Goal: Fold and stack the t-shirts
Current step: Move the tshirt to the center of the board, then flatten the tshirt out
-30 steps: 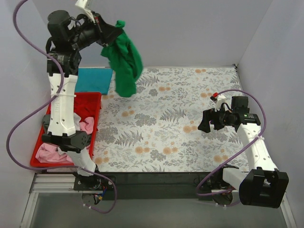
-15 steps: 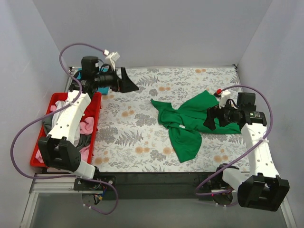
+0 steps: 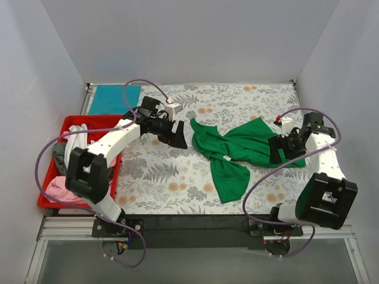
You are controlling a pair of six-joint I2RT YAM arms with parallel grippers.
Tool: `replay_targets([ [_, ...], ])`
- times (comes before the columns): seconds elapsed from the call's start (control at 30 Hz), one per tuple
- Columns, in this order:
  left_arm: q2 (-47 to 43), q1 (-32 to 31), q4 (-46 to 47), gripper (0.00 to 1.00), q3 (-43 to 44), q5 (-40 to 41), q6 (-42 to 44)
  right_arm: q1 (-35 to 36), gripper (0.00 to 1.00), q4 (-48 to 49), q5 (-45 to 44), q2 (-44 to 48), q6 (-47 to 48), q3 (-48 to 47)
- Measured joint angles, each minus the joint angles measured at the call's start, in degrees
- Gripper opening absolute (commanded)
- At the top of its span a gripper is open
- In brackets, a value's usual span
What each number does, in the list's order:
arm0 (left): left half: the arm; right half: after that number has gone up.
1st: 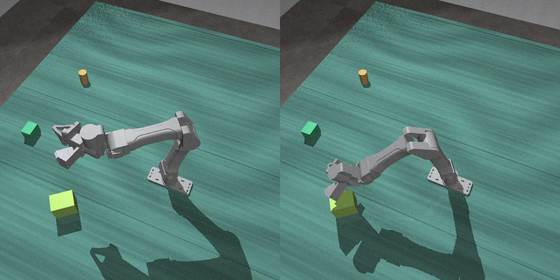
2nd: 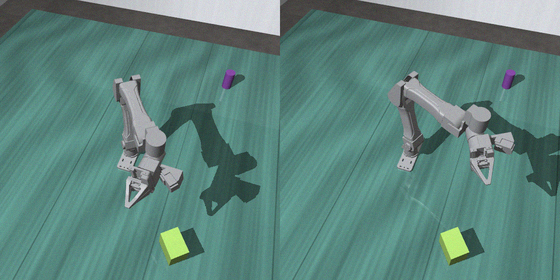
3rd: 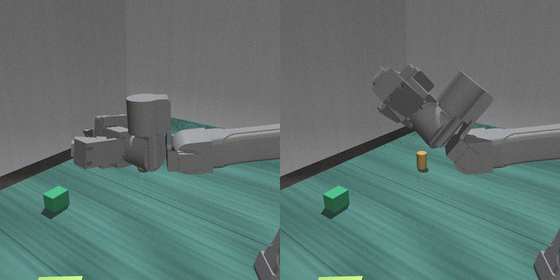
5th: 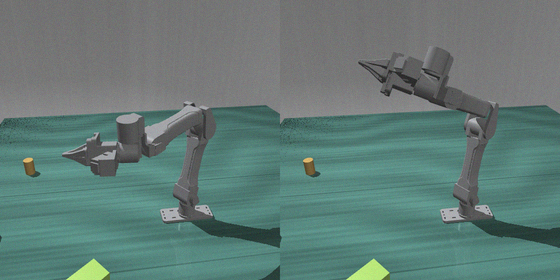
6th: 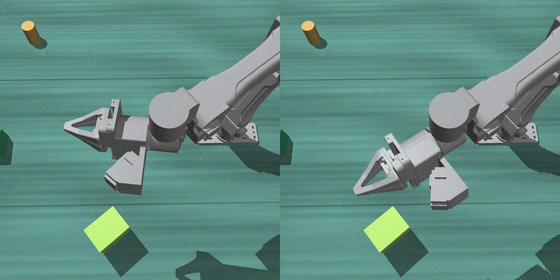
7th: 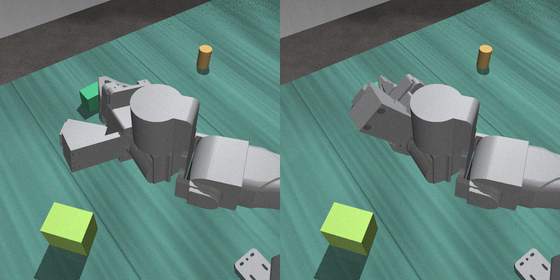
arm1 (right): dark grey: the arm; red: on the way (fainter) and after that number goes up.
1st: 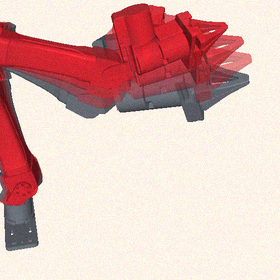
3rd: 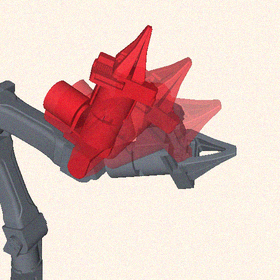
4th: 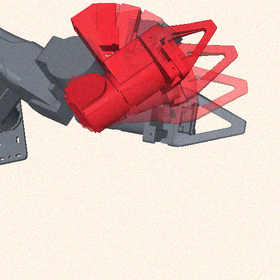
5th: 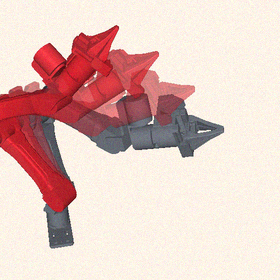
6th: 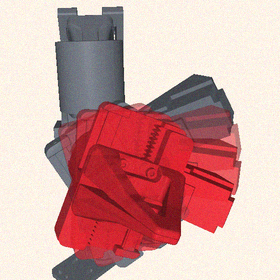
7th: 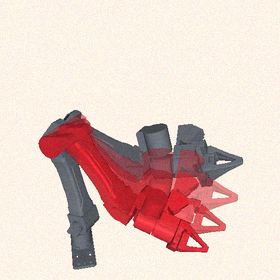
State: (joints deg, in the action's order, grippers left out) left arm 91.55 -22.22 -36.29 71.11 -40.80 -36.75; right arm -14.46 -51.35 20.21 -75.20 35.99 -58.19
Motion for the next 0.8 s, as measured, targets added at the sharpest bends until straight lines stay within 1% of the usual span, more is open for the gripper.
replay_targets([
  [0.2, 15.26, -2.45, 4.28, 0.81, 5.42, 4.59, -2.73, -1.99, 0.91, -0.04, -2.4, -6.97, 3.08, -0.66],
  [0.33, 20.96, -3.45, 6.67, 0.81, 8.74, 6.58, -3.58, -2.01, 0.89, 1.01, -3.48, -11.82, 3.93, -2.6],
  [0.43, 23.98, -3.8, 8.24, 0.81, 12.02, 6.71, -4.28, -2.03, 0.85, 2.29, -4.04, -15.87, 4.5, -4.63],
  [0.47, 24.94, -3.91, 8.94, 0.8, 13.16, 6.47, -4.66, -2.03, 0.82, 2.73, -4.24, -17.35, 4.7, -5.25],
  [0.53, 26.34, -4.02, 10.29, 0.74, 14.56, 5.77, -5.35, -1.95, 0.8, 3.85, -4.87, -19.91, 4.92, -5.68],
  [0.57, 27.02, -4.02, 10.95, 0.71, 15.02, 5.4, -5.75, -1.75, 0.76, 4.11, -5.25, -21.09, 5.01, -5.73],
  [0.6, 27.69, -4.04, 11.45, 0.67, 15.43, 5.07, -6.05, -1.51, 0.75, 4.33, -5.64, -22.14, 5.14, -5.66],
  [0.63, 28.24, -4.04, 11.76, 0.6, 15.76, 4.83, -6.25, -1.25, 0.73, 4.63, -6.1, -22.97, 5.22, -5.44],
  [0.7, 29.46, -4.04, 12.33, 0.55, 15.98, 4.7, -6.82, -0.35, 0.7, 5.38, -6.82, -23.43, 5.46, -4.24],
  [0.73, 29.92, -4.04, 12.37, 0.5, 15.98, 4.63, -7.04, 0.46, 0.7, 5.73, -7.3, -23.37, 5.84, -3.19],
  [0.77, 30.14, -4.04, 12.35, 0.45, 15.93, 4.66, -7.3, 1.31, 0.66, 6.14, -8.17, -22.8, 6.16, -2.54],
  [0.8, 30.23, -4.04, 12.31, 0.4, 15.91, 4.68, -7.26, 2.12, 0.65, 6.62, -8.57, -22.18, 6.4, -1.7],
])
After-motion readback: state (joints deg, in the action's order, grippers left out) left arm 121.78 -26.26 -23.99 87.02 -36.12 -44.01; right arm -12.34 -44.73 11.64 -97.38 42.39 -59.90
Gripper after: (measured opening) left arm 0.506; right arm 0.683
